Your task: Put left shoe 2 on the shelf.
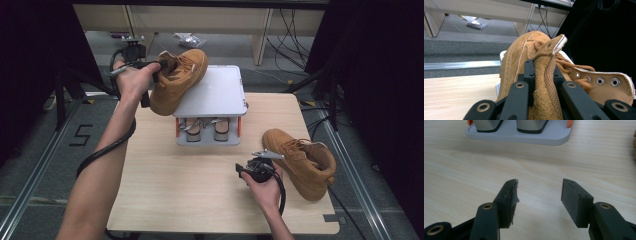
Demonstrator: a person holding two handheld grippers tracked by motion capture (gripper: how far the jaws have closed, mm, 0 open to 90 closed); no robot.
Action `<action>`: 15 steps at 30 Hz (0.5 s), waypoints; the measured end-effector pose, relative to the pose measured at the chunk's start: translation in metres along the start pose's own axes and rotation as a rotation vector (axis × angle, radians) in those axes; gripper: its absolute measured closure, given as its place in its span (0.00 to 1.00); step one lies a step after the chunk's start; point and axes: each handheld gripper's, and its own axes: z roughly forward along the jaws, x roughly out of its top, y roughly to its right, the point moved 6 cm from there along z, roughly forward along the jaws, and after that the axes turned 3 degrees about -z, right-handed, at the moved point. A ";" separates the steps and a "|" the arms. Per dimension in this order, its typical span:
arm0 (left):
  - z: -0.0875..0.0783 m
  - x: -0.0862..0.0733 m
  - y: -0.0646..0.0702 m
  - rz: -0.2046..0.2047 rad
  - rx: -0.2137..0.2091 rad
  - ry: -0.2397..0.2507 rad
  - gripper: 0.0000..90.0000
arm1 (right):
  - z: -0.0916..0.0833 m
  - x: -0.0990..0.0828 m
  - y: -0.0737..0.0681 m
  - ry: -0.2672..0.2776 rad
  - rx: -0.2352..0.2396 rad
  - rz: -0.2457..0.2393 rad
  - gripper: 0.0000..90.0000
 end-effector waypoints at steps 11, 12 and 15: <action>0.008 -0.001 0.004 -0.009 -0.010 -0.008 0.90 | 0.000 -0.001 -0.002 -0.003 0.018 -0.001 0.53; 0.009 -0.002 0.005 -0.010 -0.012 -0.009 0.90 | 0.000 -0.001 -0.002 -0.005 0.016 -0.003 0.53; 0.011 -0.002 0.006 -0.011 -0.013 -0.011 0.90 | 0.001 -0.001 -0.002 -0.005 0.017 -0.003 0.53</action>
